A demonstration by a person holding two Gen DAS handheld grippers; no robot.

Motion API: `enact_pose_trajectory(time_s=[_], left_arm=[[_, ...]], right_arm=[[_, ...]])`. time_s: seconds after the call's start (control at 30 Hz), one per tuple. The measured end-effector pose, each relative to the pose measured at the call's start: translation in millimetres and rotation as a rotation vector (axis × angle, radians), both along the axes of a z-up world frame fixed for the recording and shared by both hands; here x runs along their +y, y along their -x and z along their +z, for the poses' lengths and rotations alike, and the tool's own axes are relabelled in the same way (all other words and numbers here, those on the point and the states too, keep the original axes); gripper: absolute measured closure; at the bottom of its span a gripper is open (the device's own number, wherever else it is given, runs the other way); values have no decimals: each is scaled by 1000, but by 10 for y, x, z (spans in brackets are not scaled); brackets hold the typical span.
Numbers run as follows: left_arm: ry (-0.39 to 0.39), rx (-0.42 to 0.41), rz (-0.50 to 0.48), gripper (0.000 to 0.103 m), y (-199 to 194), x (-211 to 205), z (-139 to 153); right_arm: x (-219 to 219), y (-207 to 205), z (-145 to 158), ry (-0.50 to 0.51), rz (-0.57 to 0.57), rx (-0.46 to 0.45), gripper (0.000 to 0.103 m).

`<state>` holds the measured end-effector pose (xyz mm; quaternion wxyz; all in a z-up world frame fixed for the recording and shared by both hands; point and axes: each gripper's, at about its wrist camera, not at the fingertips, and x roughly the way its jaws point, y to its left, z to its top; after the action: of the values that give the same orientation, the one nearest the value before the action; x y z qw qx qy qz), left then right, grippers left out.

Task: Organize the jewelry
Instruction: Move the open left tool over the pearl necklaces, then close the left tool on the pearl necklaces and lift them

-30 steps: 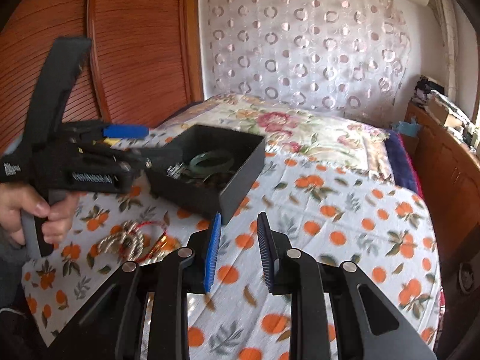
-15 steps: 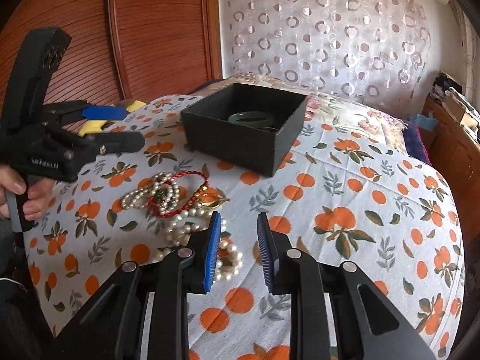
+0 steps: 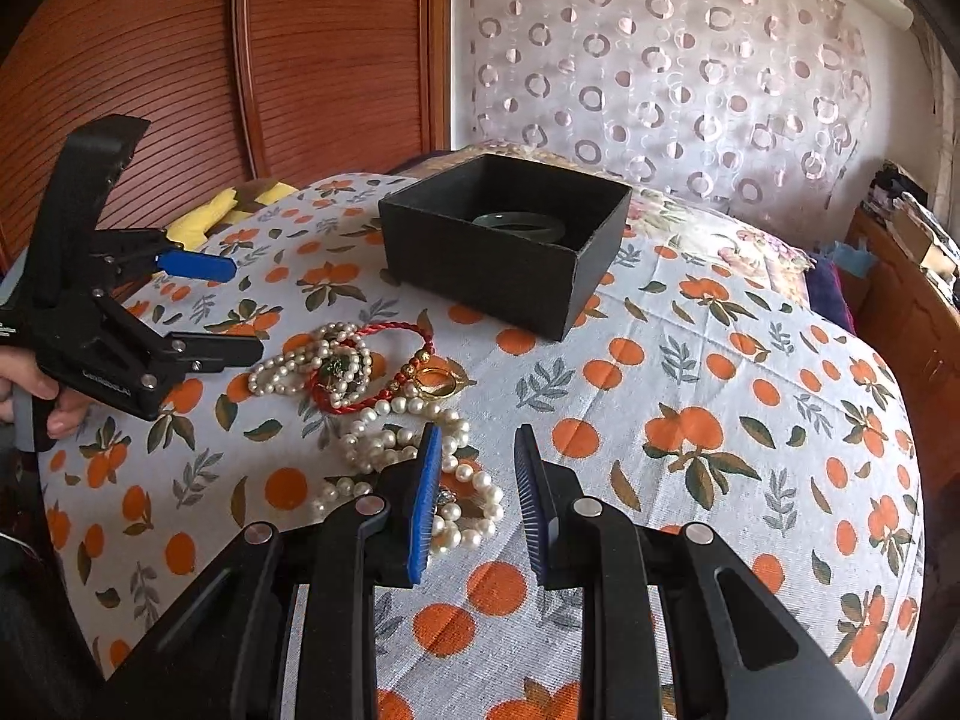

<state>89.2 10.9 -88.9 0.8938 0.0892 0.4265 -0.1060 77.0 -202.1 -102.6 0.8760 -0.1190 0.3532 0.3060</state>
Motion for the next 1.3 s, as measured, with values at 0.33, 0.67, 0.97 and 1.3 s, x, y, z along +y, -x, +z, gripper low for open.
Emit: enact_pose_trajectory(time_s=[0.33,0.67,0.97,1.3], left_arm=[[40,26,-47,48,0,-160,-28],[4,-36,-81,61,26,-360,-64],[53,-14,-73,60,-8,-296,-69],[84,-19,-69,98,14,-271,-44]], right_arm=[[-101,-33,28,-46,-18,11,76],[-102,-53,14,-40,-32,9,76],[-116,-53,9,-38,-35,5,76],[-113,-54,9,-38,-38,7,76]])
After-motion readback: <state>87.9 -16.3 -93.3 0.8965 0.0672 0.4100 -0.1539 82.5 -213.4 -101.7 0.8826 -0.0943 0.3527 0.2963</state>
